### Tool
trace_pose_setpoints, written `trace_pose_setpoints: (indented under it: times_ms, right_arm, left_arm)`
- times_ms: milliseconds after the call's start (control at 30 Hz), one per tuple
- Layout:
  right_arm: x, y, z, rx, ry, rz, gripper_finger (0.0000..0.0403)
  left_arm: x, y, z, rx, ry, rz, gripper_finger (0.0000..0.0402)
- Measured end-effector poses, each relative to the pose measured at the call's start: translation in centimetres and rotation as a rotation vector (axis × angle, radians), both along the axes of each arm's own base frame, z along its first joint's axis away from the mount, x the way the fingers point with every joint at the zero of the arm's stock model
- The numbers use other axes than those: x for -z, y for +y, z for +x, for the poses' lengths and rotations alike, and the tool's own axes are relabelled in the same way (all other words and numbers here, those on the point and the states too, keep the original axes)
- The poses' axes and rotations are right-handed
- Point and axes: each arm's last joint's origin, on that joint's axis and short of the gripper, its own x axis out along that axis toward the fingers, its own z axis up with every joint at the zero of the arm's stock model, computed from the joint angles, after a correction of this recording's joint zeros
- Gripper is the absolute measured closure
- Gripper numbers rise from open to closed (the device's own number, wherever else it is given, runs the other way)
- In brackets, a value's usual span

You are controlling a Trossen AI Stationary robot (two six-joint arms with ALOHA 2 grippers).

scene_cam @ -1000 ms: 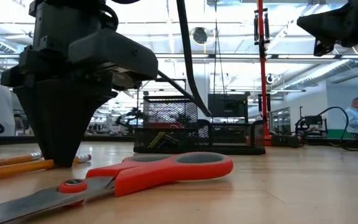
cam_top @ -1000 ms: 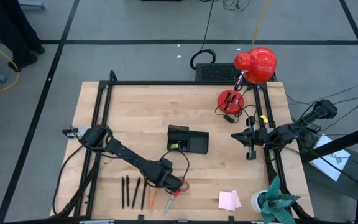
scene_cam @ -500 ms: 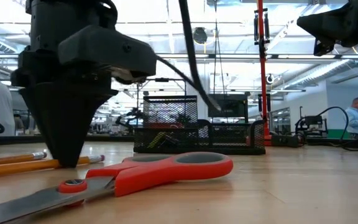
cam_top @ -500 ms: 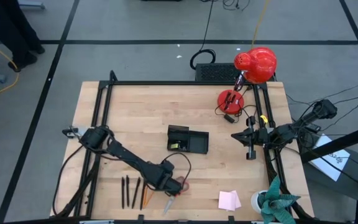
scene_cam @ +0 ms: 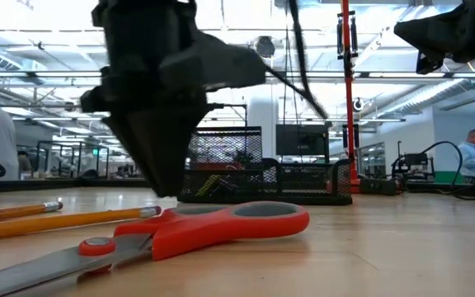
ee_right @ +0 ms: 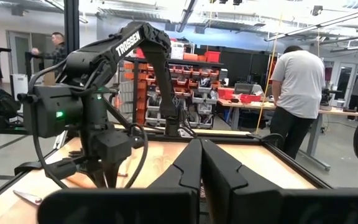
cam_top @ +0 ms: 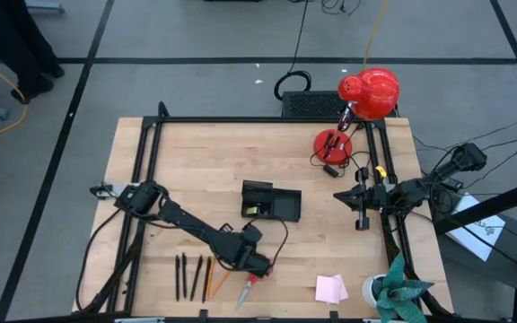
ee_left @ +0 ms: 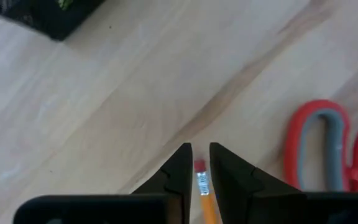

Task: Pick and place office supplies into organizer
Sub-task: Put the right pencil into the desk organizer

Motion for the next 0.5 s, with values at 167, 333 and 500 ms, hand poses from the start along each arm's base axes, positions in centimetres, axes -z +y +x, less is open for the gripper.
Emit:
trace_pose_setpoints:
  times_ms: [167,333,500]
  right_arm:
    - [0.0,0.0,0.0,0.0,0.003,-0.002,0.0399]
    - [0.1,0.0,0.0,0.0,0.006,-0.004,0.0399]
    - [0.1,0.0,0.0,0.0,0.009,-0.005,0.0399]
  left_arm:
    - [-1.0,0.3,-0.3,0.0,0.099,-0.054,0.0339]
    - [-2.5,-0.3,-0.4,-0.033,0.126,-0.119,0.0339]
    - [-2.7,-1.2,-0.4,-0.011,0.104,-0.134,0.0339]
